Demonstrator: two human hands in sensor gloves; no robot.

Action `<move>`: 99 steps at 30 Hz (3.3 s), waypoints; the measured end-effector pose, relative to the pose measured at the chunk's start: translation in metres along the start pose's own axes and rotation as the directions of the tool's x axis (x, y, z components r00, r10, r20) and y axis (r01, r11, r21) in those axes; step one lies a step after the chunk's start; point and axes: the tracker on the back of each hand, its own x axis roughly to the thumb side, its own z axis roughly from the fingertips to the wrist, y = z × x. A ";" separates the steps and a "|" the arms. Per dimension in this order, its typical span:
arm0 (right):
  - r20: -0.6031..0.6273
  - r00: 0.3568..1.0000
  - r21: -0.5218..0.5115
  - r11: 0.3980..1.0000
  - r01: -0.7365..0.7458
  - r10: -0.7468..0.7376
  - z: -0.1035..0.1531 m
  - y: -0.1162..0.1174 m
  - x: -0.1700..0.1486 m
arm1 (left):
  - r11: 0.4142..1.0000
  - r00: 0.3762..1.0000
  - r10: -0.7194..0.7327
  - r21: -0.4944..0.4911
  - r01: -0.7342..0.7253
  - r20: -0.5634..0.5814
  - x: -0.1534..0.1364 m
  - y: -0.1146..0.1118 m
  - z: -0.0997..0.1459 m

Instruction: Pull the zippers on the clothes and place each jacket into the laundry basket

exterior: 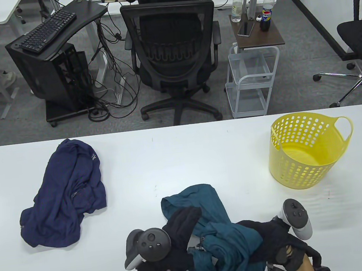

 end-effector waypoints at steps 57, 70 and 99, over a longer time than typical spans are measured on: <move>-0.526 0.196 -0.308 0.030 -0.951 0.828 -0.008 0.035 0.030 | 0.990 0.915 0.134 0.081 -0.112 -0.381 -0.039 0.000 -0.001; -0.707 0.361 -0.542 -0.138 -0.829 0.609 0.009 -0.083 0.138 | 0.740 0.688 -0.397 0.231 0.631 -0.608 -0.035 0.025 0.015; -0.774 0.211 -0.297 -0.048 -0.954 0.597 -0.031 -0.077 0.124 | 0.758 0.676 -0.421 0.174 0.629 -0.605 -0.042 0.014 0.009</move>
